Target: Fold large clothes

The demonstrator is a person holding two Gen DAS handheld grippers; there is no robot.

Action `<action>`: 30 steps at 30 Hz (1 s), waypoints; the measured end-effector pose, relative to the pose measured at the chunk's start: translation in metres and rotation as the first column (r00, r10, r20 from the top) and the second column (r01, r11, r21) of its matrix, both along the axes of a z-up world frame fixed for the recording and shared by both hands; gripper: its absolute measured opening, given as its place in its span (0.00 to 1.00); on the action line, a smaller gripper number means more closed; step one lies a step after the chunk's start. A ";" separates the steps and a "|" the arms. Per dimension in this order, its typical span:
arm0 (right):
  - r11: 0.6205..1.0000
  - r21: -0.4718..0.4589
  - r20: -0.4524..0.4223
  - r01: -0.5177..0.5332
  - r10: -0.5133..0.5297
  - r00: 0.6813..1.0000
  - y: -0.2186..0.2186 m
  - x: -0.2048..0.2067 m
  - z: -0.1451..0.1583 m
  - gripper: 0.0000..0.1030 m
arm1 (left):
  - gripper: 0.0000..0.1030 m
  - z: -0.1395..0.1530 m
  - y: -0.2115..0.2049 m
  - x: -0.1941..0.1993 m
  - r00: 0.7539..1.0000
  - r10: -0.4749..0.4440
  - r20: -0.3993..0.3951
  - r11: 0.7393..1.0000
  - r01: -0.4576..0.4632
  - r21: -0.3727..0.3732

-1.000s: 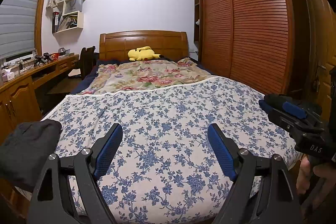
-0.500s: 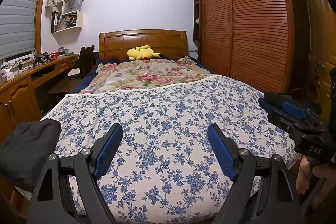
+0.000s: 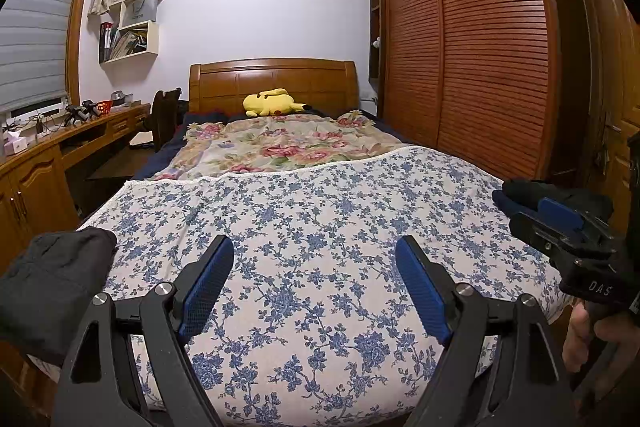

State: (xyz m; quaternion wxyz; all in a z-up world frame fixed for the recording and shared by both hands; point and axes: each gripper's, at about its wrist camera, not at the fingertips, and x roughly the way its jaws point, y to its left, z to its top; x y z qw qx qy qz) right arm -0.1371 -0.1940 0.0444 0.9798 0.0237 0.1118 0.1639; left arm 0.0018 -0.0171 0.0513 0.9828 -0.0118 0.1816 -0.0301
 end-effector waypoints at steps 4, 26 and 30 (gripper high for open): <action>1.000 0.001 0.001 0.000 0.000 1.000 0.000 0.000 0.000 0.91 | 0.81 0.000 0.000 0.000 1.000 0.000 0.000 1.000 0.000 0.000; 1.000 0.004 0.001 -0.002 0.002 1.000 0.000 0.002 0.000 0.91 | 0.81 0.001 0.000 0.000 1.000 -0.001 0.000 1.000 0.001 0.001; 1.000 0.005 0.000 -0.004 0.004 1.000 0.000 0.002 -0.001 0.91 | 0.81 0.001 0.000 -0.001 1.000 0.000 0.000 1.000 0.000 0.001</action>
